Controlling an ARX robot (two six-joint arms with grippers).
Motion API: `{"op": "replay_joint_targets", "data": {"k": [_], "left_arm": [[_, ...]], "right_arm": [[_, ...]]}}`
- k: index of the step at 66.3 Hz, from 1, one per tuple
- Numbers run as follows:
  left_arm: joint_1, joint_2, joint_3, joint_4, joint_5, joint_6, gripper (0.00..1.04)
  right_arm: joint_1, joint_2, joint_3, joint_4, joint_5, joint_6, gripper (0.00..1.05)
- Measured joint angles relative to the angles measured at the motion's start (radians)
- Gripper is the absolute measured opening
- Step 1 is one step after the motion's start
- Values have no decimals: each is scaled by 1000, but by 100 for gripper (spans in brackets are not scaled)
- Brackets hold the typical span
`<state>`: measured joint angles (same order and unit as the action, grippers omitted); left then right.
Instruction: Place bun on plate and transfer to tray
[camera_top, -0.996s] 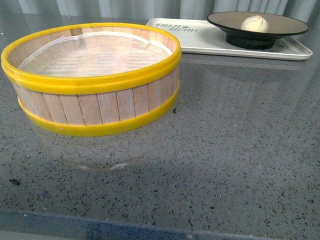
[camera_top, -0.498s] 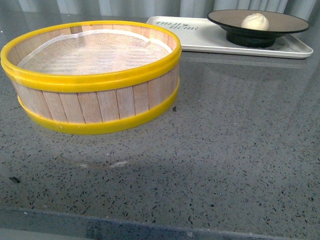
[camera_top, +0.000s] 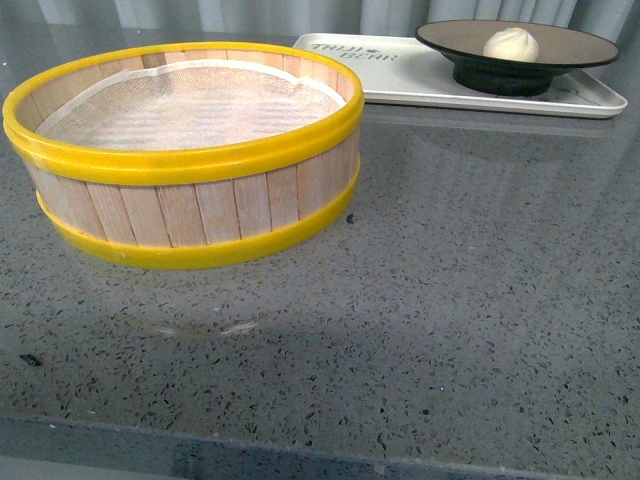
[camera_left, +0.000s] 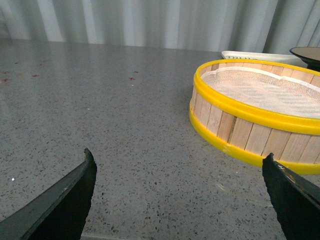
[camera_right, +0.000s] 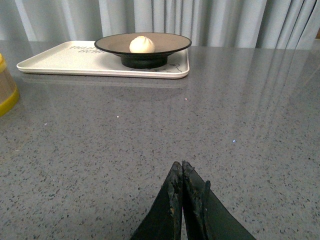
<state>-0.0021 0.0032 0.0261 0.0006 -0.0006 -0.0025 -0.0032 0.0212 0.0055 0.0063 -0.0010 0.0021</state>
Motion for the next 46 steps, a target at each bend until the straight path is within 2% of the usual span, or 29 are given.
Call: {"op": "replay_joint_targets", "data": {"k": [32,46], "left_arm": [[0,0,0,0,0,0,98],[0,0,0,0,0,0,98]], "right_arm": [[0,-17,0,-6,0,-1,2],[0,-17,0,-6,0,-1,36]]}}
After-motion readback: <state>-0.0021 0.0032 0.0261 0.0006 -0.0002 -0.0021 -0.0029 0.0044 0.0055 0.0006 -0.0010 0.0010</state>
